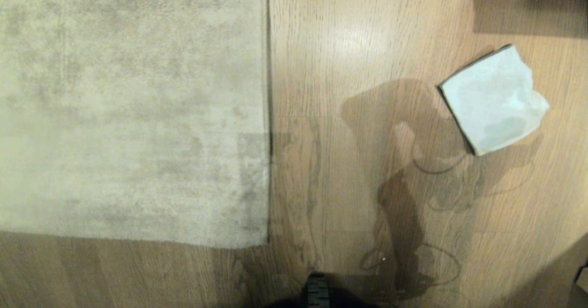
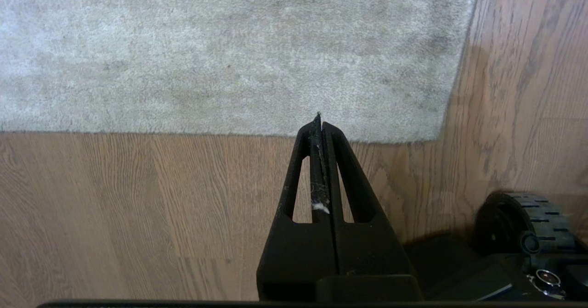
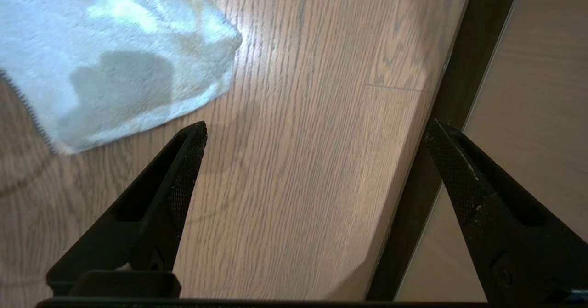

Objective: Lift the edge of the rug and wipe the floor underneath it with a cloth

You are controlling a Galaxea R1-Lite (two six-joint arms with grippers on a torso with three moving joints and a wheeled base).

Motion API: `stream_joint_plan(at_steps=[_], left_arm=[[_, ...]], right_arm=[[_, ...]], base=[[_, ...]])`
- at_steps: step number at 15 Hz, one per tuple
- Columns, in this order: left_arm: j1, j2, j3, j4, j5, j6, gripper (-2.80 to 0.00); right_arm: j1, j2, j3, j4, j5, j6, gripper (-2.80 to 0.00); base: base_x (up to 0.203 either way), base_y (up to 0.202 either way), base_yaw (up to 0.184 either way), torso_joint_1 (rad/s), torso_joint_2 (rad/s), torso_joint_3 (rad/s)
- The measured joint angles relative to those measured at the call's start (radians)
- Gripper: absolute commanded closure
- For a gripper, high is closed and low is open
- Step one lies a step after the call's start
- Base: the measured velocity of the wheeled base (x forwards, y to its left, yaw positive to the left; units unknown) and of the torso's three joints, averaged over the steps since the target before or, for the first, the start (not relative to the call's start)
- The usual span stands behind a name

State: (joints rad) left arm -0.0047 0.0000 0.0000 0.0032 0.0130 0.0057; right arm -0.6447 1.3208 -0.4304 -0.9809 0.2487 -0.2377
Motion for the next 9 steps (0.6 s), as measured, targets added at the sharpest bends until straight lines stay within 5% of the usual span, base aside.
stream_joint_plan(at_steps=[4,5,9], left_arm=[[0.000,0.000,0.000,0.000,0.000,0.000,0.00],[0.000,0.000,0.000,0.000,0.000,0.000,0.00],[0.000,0.000,0.000,0.000,0.000,0.000,0.00]], right_arm=[[0.000,-0.049,0.079,0.000,0.000,0.000,-2.80],[0.000,-0.063,0.101,0.001,0.000,0.001,0.00],[0.003,-0.118,0.157,0.011,-0.001,0.001,0.00]], base=[[0.000,0.000,0.000,0.000,0.00,0.000],[0.000,0.000,0.000,0.000,0.00,0.000],[0.000,0.000,0.000,0.000,0.00,0.000]])
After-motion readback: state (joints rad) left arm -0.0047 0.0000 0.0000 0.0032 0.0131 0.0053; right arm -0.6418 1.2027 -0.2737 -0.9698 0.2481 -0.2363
